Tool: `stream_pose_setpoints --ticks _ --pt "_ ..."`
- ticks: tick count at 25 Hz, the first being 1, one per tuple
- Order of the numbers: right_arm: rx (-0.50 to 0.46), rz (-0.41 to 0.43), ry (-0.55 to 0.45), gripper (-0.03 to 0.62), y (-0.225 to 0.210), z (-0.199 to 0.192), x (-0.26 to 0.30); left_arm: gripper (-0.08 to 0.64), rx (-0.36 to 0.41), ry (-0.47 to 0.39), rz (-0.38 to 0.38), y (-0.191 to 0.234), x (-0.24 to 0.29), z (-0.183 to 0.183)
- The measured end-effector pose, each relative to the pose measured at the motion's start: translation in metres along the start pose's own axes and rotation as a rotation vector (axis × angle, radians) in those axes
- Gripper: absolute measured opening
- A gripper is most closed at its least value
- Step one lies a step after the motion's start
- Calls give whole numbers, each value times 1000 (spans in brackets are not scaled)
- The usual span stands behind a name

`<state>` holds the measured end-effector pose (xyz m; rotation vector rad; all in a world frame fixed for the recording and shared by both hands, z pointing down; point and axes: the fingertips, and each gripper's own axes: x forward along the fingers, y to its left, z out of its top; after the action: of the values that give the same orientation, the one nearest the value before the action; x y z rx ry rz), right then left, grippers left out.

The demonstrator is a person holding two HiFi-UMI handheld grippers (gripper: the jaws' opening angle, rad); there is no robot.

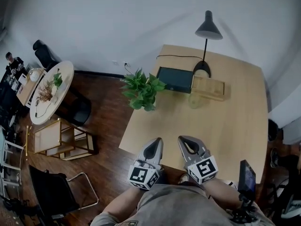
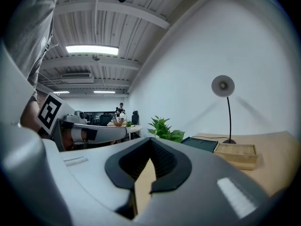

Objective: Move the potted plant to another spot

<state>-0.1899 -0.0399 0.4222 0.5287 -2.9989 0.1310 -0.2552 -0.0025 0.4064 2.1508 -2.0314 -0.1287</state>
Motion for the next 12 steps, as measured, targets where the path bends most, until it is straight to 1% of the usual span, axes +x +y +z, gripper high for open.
stream_pose_setpoints --ticks 3,6,12 --pt "-16 9 0 3 -3 2 37 0 6 -11 17 37 11 3" --pt "-17 -4 23 3 -6 -4 77 0 -4 -3 15 78 23 -1" --pt "3 -64 95 3 -22 -19 150 0 -20 69 -26 153 55 -14"
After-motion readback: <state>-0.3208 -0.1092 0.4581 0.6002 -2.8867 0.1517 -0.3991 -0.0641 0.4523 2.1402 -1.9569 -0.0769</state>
